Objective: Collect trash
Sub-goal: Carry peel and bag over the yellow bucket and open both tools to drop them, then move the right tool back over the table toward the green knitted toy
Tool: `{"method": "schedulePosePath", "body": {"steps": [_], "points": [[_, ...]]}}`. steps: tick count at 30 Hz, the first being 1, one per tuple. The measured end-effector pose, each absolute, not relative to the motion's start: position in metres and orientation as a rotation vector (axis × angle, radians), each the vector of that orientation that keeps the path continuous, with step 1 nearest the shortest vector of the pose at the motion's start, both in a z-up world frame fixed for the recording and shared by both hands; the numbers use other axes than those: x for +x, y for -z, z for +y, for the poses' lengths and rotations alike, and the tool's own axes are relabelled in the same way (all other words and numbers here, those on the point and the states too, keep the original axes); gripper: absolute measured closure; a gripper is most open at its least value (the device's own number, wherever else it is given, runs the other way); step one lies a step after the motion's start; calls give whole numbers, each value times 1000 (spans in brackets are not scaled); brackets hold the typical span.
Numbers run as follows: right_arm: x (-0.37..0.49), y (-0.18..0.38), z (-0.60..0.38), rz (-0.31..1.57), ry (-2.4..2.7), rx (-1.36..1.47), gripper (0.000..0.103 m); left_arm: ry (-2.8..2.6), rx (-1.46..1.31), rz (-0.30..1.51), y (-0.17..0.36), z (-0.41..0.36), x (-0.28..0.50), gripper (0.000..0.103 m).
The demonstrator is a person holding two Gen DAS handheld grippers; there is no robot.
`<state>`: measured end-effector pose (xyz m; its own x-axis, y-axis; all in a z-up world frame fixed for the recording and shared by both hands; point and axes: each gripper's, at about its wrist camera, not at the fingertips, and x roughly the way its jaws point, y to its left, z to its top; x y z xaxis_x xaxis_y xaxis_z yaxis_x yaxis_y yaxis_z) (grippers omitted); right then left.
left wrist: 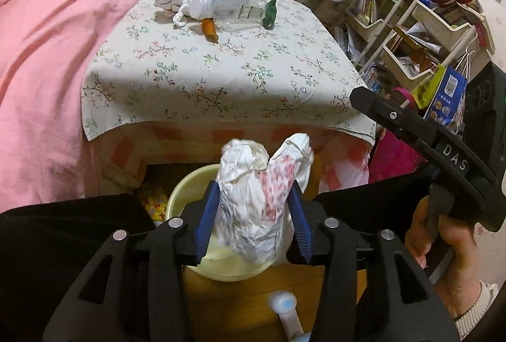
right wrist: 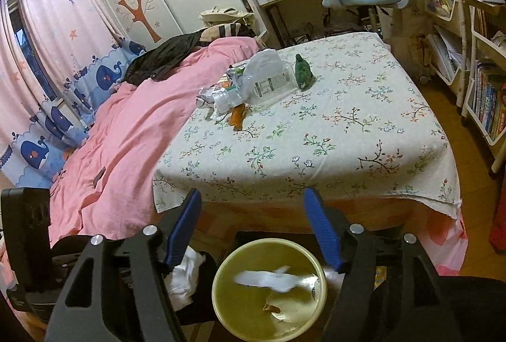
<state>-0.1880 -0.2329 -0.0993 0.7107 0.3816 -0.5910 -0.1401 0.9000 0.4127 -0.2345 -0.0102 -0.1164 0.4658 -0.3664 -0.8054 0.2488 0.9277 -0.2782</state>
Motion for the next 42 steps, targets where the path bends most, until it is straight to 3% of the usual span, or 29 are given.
{"method": "schedulePosePath", "body": {"steps": [6,19,42], "points": [[-191,97,-232,702,-278,336,33,326,-82,910,97,-9,-242,46],[-190,95,-232,670,-241,319,28,266,-34,784,74,-6,-246,43],[-185,88,-217,611,-203,226,20,130,-63,663,52,24,-210,25]]}}
